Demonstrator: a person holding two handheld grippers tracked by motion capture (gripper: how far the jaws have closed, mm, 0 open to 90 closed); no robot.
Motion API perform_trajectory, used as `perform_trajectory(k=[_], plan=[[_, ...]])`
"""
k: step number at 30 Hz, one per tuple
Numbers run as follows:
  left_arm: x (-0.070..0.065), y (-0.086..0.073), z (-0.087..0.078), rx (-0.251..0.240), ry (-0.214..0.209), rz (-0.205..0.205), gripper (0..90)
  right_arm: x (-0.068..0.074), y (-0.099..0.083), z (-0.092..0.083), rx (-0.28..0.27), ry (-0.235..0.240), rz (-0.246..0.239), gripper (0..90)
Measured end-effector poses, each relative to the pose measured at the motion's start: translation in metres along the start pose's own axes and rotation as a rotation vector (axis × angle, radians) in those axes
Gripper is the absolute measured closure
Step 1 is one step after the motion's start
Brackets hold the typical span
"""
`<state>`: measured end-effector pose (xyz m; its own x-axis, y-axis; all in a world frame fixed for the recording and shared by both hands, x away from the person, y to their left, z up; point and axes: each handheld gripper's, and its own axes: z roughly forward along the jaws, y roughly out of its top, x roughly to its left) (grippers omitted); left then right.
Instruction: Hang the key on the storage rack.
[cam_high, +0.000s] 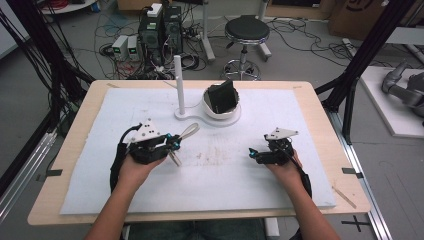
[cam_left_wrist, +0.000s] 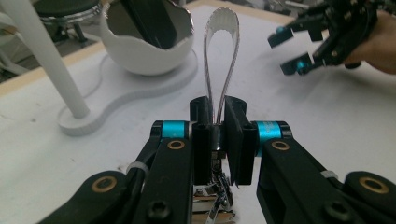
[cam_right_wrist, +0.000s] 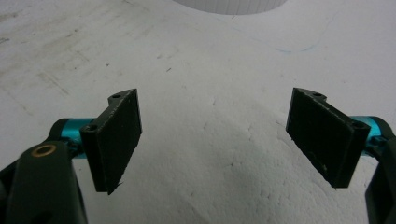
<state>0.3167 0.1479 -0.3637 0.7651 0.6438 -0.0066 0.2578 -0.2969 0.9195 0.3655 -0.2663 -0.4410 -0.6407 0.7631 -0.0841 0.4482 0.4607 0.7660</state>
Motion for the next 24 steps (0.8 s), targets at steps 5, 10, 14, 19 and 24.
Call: perform_trajectory(k=[5,10,14,19,24], plan=[[0.01,0.014,-0.007,-0.046,0.059,-0.006,81.4,0.001,0.0,0.001,0.004,0.003,-0.005,18.3],[0.022,0.03,-0.009,-0.053,0.112,-0.005,81.4,0.0,0.001,0.001,0.001,0.0,0.0,18.3],[0.031,0.042,-0.009,-0.045,0.161,0.001,81.4,0.0,0.001,0.001,-0.002,0.002,0.0,18.3],[0.042,0.056,-0.008,-0.043,0.219,0.011,81.3,0.0,0.001,0.001,0.001,0.002,-0.001,18.3],[0.052,0.067,-0.006,-0.037,0.258,0.014,81.4,0.0,0.0,0.002,-0.001,0.004,0.006,18.3]])
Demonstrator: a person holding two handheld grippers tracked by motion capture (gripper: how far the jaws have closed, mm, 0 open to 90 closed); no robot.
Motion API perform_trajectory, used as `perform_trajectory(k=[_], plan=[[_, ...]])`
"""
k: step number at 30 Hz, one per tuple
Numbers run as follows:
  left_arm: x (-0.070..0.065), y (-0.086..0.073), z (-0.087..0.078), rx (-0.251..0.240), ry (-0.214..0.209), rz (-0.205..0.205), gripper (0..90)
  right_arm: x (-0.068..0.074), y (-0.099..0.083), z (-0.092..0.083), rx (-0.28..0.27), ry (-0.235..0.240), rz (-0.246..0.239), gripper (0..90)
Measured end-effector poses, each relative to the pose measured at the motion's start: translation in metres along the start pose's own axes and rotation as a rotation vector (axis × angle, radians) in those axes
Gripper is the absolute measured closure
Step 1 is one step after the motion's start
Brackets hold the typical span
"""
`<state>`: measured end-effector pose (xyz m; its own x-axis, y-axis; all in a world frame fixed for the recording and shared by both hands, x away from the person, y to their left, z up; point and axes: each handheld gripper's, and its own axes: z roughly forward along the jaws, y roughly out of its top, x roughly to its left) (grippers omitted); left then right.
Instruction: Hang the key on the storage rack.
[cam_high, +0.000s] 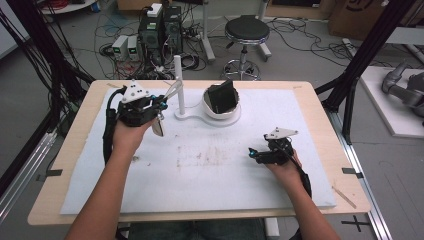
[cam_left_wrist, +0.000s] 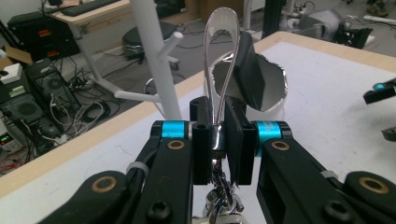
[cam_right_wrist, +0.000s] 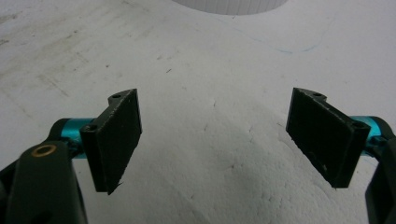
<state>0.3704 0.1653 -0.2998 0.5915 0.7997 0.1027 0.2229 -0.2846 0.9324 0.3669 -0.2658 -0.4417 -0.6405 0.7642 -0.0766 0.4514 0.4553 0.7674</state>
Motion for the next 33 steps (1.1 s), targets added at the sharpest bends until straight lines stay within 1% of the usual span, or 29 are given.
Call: perform_trajectory(k=[6,9,13,14,16,18,28,33], plan=[[0.006,0.009,0.006,-0.004,0.023,-0.007,81.3,0.0,0.0,0.001,0.002,0.003,-0.001,18.3],[0.009,0.013,0.009,0.013,0.038,0.006,81.4,-0.001,0.0,0.001,0.003,0.001,0.0,18.3],[0.011,0.019,0.012,0.017,0.052,0.018,81.3,-0.001,0.0,0.001,0.003,0.003,0.001,18.3],[0.011,0.021,0.013,0.018,0.06,0.023,81.3,-0.001,0.0,0.001,0.003,0.003,0.001,18.3],[0.012,0.026,0.017,0.035,0.075,0.039,81.3,-0.001,0.0,0.001,0.003,0.003,0.002,18.3],[0.013,0.028,0.02,0.044,0.084,0.046,81.3,-0.001,0.0,0.001,0.004,0.003,0.002,18.3],[0.013,0.026,0.031,0.069,0.085,0.044,81.3,-0.002,-0.001,0.002,0.006,0.009,0.004,18.3],[0.013,0.024,0.037,0.09,0.092,0.053,81.3,-0.002,-0.001,0.002,0.009,0.01,0.005,18.3]])
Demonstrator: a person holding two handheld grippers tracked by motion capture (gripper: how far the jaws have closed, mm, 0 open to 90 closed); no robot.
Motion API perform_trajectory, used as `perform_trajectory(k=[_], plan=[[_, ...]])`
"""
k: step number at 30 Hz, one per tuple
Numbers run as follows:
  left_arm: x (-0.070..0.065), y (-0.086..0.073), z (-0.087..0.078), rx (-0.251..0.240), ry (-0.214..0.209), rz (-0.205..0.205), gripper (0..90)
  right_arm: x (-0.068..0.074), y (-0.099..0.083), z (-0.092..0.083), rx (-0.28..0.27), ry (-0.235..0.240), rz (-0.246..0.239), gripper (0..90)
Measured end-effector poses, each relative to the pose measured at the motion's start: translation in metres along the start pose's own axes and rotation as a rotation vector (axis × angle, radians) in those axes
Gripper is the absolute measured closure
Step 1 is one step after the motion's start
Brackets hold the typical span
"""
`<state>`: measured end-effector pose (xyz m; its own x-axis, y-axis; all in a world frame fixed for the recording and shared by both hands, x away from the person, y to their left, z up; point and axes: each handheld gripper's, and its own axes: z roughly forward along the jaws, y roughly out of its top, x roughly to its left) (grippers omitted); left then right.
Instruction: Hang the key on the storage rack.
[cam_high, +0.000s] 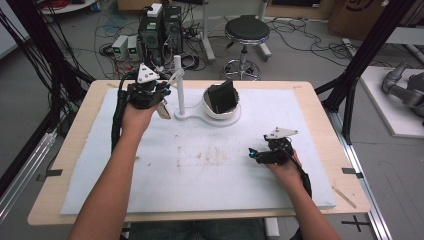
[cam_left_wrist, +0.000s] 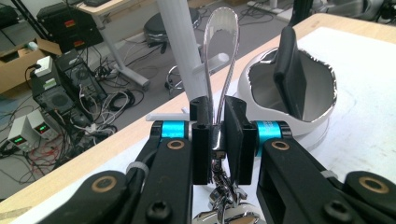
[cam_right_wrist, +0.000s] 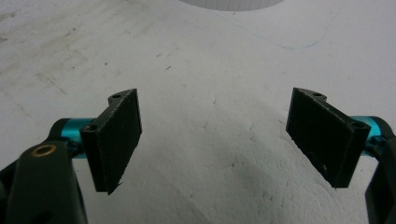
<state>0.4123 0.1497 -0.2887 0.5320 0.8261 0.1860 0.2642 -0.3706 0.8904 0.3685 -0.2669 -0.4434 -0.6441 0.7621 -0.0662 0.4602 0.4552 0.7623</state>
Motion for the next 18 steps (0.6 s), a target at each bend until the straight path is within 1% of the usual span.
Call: perform_trajectory(k=[3,4,9,12,15,17,18], plan=[[0.0,-0.001,0.003,0.011,0.003,0.004,81.3,0.0,0.0,0.0,0.002,-0.001,-0.003,18.3],[0.0,-0.001,0.005,0.022,0.007,0.01,81.4,0.0,0.0,0.0,0.003,0.0,-0.002,18.3],[0.0,-0.005,0.013,0.042,0.015,0.013,81.3,0.0,0.0,0.0,0.007,-0.001,0.0,18.3],[0.001,-0.01,0.017,0.052,0.016,0.006,81.3,0.0,0.0,-0.001,0.01,0.0,0.002,18.3],[0.003,-0.015,0.019,0.058,0.018,-0.01,81.2,0.0,-0.001,-0.001,0.012,0.0,0.003,18.3],[0.005,-0.018,0.021,0.071,0.007,-0.02,80.7,0.0,-0.001,-0.001,0.013,0.0,0.003,18.3],[0.005,-0.02,0.021,0.074,0.009,-0.022,79.5,0.0,-0.001,-0.001,0.013,0.0,0.002,18.3]])
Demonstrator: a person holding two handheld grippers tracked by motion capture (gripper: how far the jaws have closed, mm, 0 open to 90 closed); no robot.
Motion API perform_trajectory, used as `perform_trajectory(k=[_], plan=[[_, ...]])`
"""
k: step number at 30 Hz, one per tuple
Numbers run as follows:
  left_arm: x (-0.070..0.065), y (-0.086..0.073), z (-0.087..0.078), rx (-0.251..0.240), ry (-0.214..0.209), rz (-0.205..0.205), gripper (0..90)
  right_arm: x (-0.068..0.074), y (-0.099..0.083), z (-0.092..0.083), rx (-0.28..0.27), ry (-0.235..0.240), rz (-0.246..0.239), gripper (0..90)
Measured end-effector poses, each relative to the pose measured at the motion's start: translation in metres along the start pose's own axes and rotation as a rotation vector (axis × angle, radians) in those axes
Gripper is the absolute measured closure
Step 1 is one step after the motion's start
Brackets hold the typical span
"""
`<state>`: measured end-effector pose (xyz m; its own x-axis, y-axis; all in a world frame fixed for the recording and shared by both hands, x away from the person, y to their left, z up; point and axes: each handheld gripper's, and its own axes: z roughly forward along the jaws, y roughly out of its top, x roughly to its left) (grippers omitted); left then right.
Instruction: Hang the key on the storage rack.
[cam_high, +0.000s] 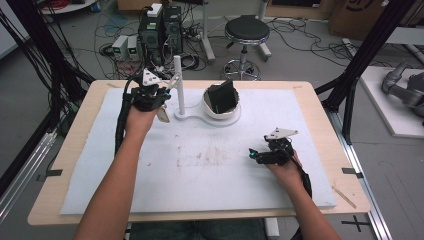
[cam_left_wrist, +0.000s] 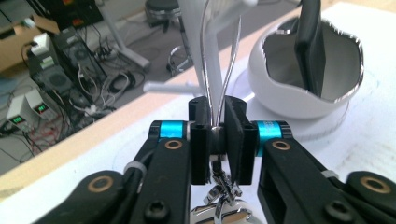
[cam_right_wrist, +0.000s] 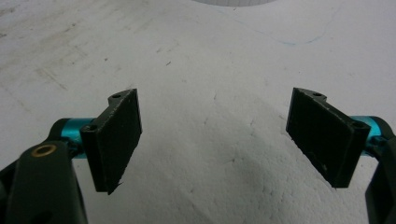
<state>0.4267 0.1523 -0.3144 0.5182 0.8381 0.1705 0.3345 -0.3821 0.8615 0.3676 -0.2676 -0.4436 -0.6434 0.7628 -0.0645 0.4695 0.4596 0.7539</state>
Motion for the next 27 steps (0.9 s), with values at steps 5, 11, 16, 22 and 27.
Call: perform_trajectory(k=[5,11,16,22,27], plan=[[0.001,-0.008,0.002,0.015,0.003,-0.022,61.5,0.0,0.0,0.0,0.001,-0.001,-0.002,18.3],[0.007,-0.022,-0.006,0.018,-0.029,-0.075,46.5,0.001,0.0,-0.002,-0.004,-0.004,-0.005,18.3],[0.005,-0.039,-0.02,-0.01,-0.086,-0.081,37.4,0.0,0.0,-0.001,-0.003,0.001,0.001,18.3],[-0.001,-0.051,-0.031,-0.02,-0.12,-0.071,32.4,0.001,0.001,-0.002,-0.007,-0.001,0.004,18.3],[-0.009,-0.063,-0.038,-0.043,-0.162,-0.064,29.3,0.0,0.0,-0.003,-0.002,0.007,0.018,18.3]])
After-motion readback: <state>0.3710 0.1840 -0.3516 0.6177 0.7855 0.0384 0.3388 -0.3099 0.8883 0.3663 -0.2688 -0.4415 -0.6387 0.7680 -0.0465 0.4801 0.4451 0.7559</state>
